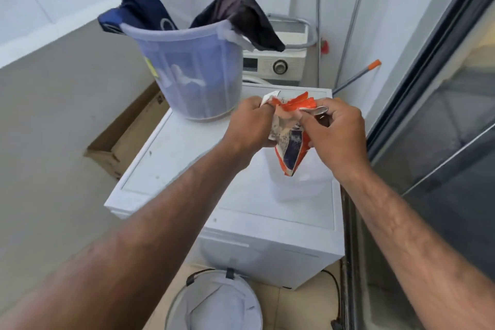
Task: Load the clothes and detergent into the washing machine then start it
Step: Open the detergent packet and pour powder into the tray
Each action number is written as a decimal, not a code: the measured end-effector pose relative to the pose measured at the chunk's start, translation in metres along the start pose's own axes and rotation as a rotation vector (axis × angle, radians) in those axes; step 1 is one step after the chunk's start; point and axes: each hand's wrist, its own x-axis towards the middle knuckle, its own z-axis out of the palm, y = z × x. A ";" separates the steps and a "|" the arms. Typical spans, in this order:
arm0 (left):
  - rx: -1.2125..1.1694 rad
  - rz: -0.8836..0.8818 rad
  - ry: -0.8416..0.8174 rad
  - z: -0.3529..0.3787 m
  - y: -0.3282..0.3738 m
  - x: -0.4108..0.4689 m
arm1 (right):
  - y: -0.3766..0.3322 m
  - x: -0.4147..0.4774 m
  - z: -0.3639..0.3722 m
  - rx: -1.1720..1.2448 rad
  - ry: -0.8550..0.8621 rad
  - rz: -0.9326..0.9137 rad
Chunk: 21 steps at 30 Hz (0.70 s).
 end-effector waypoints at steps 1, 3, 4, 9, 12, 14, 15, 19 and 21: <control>0.002 -0.012 0.000 0.006 -0.003 0.011 | 0.008 0.007 0.003 -0.025 0.007 0.009; 0.008 -0.039 0.009 0.017 -0.010 0.029 | 0.022 0.018 0.010 -0.058 0.022 0.023; 0.008 -0.052 0.014 0.022 -0.014 0.036 | 0.028 0.021 0.013 -0.073 0.027 0.035; 0.118 -0.111 0.071 0.041 -0.049 0.062 | 0.048 0.021 0.022 -0.198 -0.041 0.107; 0.264 -0.146 0.042 0.052 -0.061 0.068 | 0.058 0.014 0.029 -0.267 -0.128 0.179; 0.379 -0.128 0.007 0.056 -0.064 0.067 | 0.064 0.011 0.034 -0.338 -0.174 0.206; 0.436 -0.118 -0.015 0.058 -0.066 0.067 | 0.067 0.010 0.035 -0.380 -0.196 0.219; 0.679 -0.080 -0.187 0.068 -0.061 0.063 | 0.071 0.006 0.037 -0.563 -0.256 0.262; 0.761 -0.062 -0.263 0.067 -0.054 0.055 | 0.068 0.005 0.037 -0.633 -0.258 0.268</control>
